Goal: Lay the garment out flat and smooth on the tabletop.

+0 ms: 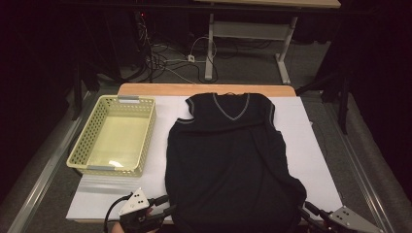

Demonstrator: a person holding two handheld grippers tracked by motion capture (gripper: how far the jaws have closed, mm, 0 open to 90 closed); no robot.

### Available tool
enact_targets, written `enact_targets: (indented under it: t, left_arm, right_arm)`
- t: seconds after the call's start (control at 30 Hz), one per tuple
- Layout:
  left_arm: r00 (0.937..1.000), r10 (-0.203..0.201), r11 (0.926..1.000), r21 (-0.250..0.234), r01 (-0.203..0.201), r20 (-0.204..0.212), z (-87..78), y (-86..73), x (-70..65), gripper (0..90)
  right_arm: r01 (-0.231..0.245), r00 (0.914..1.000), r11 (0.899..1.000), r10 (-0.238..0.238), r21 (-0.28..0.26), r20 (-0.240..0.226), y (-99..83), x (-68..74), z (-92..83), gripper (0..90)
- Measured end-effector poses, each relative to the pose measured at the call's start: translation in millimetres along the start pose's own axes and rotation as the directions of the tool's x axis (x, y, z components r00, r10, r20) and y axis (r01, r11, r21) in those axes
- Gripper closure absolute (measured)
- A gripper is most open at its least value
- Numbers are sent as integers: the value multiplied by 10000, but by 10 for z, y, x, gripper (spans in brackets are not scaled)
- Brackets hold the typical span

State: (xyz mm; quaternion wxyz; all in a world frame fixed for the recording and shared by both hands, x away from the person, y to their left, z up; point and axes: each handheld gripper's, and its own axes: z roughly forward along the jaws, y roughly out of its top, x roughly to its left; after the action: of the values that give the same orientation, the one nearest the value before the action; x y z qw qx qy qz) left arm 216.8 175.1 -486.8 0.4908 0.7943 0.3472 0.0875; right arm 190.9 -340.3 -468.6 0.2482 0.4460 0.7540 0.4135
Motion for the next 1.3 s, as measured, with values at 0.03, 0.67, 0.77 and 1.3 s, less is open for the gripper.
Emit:
enact_targets:
  t: [0.03,0.67,0.77,1.3]
  left_arm:
    - [9997,192,9997,-116,-194,-161,21,5,-24,538]
    - [9960,755,9901,1221,-694,-469,12,-146,-29,855]
    - [9953,799,9890,1293,-723,-549,-89,-204,-52,855]
    - [9963,337,9987,411,-305,-795,-433,-392,48,620]
  right_arm:
    - [-11,10000,10000,11,4,-12,6,0,11,667]
    - [-58,9998,9998,55,-206,-165,87,-21,101,666]
    - [-58,9997,9996,51,-286,-243,128,-38,144,666]
    - [-418,9984,9989,409,-233,-395,186,-106,335,554]
